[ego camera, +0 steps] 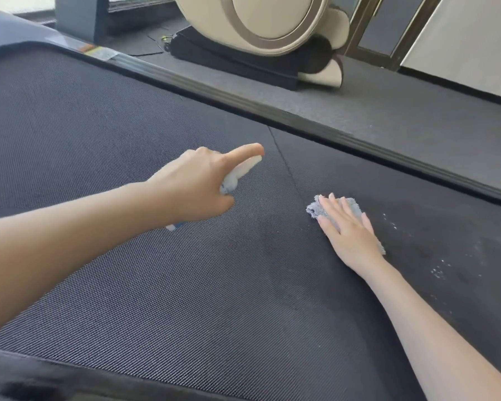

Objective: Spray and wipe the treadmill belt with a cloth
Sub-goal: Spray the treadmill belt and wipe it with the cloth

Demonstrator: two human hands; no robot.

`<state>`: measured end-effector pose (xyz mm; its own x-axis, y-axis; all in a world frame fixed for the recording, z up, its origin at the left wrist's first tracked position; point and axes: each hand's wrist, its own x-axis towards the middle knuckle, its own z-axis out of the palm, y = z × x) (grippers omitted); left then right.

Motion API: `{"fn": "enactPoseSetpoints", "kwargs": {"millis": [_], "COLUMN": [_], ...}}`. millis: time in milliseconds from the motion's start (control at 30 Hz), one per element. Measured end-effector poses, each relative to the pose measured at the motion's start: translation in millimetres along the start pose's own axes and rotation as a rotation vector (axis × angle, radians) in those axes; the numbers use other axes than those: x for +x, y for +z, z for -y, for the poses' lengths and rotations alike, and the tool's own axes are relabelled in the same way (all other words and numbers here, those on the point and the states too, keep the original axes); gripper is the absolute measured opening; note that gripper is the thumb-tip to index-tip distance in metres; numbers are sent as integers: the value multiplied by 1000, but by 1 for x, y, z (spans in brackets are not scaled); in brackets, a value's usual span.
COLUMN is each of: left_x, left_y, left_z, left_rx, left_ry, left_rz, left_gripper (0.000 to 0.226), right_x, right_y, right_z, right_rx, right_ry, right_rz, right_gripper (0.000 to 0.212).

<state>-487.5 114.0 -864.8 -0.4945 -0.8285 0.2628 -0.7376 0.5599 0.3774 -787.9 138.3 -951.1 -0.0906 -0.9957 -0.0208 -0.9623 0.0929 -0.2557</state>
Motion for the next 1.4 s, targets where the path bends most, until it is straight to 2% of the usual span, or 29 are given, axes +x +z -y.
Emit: {"fn": "enactPoseSetpoints", "kwargs": {"millis": [267,467,700,933,1067,1233,1300,1400], "left_x": [-9,7,0,-13,-22,-24,-24,-25], "left_y": [9,-4,-11,-28,-34,-41,-39,-35], "left_z": [17,15,26,21,19,20,21,24], "left_rx": [55,41,35,2,6,12,-5,-15], "left_ry": [-103,-78,-236,-172,-176,-194,-200,-201], "left_rz": [-124,-164,-207,-198,-204,-234,-220,-189], "left_gripper": [72,75,72,75,76,75,76,77], "right_x": [1,1,1,27,41,-15,-37,-43], "right_y": [1,1,-1,-7,-7,16,16,12], "right_z": [-2,-3,-1,26,82,114,105,99], "right_rx": [-6,-19,-10,38,73,153,79,-20], "right_ry": [-4,-2,1,21,-116,-530,-569,-536], "right_rz": [-2,-3,5,25,73,142,146,111], "right_gripper": [47,46,46,46,44,44,48,57]}}
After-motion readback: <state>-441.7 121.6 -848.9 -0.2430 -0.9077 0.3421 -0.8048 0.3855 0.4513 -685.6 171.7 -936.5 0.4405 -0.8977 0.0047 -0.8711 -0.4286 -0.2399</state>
